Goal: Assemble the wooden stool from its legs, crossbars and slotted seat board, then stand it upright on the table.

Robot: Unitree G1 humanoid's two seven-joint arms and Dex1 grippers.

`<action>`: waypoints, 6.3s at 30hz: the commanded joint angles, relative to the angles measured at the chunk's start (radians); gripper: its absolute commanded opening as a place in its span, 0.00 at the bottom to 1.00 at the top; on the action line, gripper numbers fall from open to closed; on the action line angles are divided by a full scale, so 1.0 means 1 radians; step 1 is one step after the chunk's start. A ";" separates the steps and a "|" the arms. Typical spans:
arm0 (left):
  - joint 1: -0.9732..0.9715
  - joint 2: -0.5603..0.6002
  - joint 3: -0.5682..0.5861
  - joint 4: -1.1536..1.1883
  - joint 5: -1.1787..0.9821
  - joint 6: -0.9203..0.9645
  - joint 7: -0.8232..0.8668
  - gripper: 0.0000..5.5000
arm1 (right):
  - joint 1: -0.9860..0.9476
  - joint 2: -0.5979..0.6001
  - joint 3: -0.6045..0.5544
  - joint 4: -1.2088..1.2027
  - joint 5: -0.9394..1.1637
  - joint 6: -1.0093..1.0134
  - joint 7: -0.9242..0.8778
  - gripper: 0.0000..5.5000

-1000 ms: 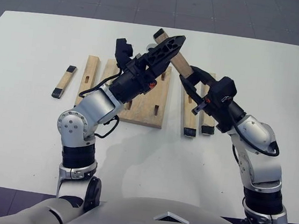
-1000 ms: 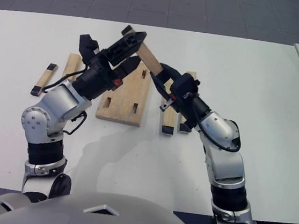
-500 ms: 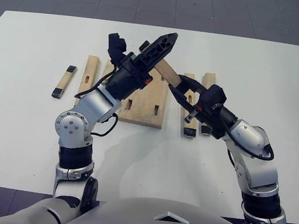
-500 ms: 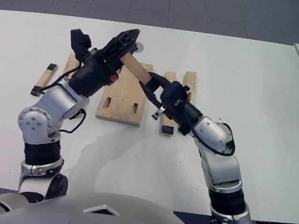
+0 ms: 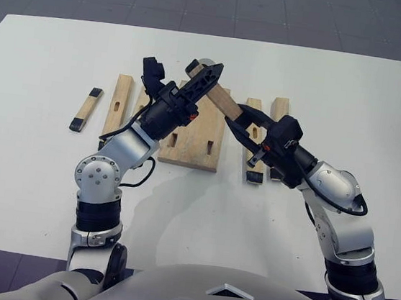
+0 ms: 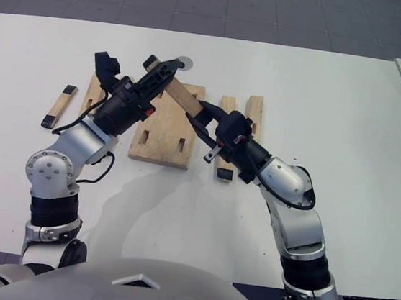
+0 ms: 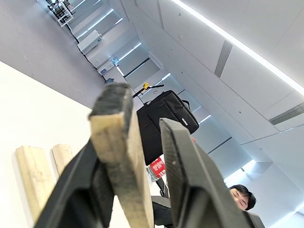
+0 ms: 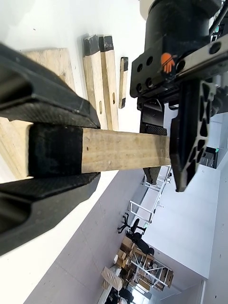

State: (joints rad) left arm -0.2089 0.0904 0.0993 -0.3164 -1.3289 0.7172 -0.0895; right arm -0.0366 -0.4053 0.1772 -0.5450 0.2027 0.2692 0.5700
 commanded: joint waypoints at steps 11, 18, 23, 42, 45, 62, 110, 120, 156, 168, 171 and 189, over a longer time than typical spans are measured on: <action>0.026 0.005 0.016 0.039 0.079 -0.016 -0.016 0.08 | 0.031 -0.014 -0.002 -0.006 -0.013 0.022 -0.005 0.32; 0.004 0.034 0.064 0.056 0.139 -0.042 -0.013 0.08 | 0.041 -0.034 -0.027 -0.016 -0.032 0.058 -0.027 0.53; 0.012 0.167 0.118 0.035 0.513 -0.267 -0.002 0.08 | 0.044 0.057 -0.197 0.000 0.068 0.190 -0.175 0.68; 0.027 0.262 0.223 0.338 0.849 -0.518 -0.122 0.08 | 0.089 0.132 -0.266 0.033 0.047 0.241 -0.337 0.98; 0.039 0.248 0.218 0.369 0.858 -0.532 -0.130 0.08 | 0.088 0.124 -0.258 0.031 0.046 0.242 -0.328 0.98; 0.047 0.248 0.167 0.502 0.985 -0.544 -0.134 0.08 | 0.064 0.096 -0.254 0.037 0.047 0.252 -0.309 0.98; -0.304 0.438 0.234 0.233 1.025 -0.338 -0.086 0.61 | 0.190 0.282 -0.259 0.207 -0.167 -0.739 -0.525 0.98; -0.485 0.433 0.219 0.450 1.046 -0.367 -0.101 0.92 | 0.165 0.282 -0.251 0.218 -0.164 -0.727 -0.506 0.98; 0.359 0.197 0.266 -0.101 0.974 -0.403 -0.086 0.98 | 0.213 0.291 -0.252 0.237 -0.203 -0.729 -0.505 0.98; 0.476 0.154 0.153 0.084 1.118 -0.459 -0.085 0.98 | 0.197 0.291 -0.250 0.245 -0.191 -0.708 -0.502 0.98; 0.456 0.156 0.148 0.136 1.109 -0.460 -0.099 0.94 | 0.200 0.295 -0.248 0.244 -0.191 -0.704 -0.503 0.98; 0.402 0.241 0.096 0.243 1.146 -0.313 -0.137 0.43 | 0.187 0.298 -0.215 0.186 -0.136 -0.557 -0.479 0.98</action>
State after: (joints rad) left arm 0.1687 0.3282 0.2140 -0.1038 -0.2182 0.3418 -0.2466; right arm 0.1641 -0.1111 -0.0568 -0.3222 0.0402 -0.3502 0.0772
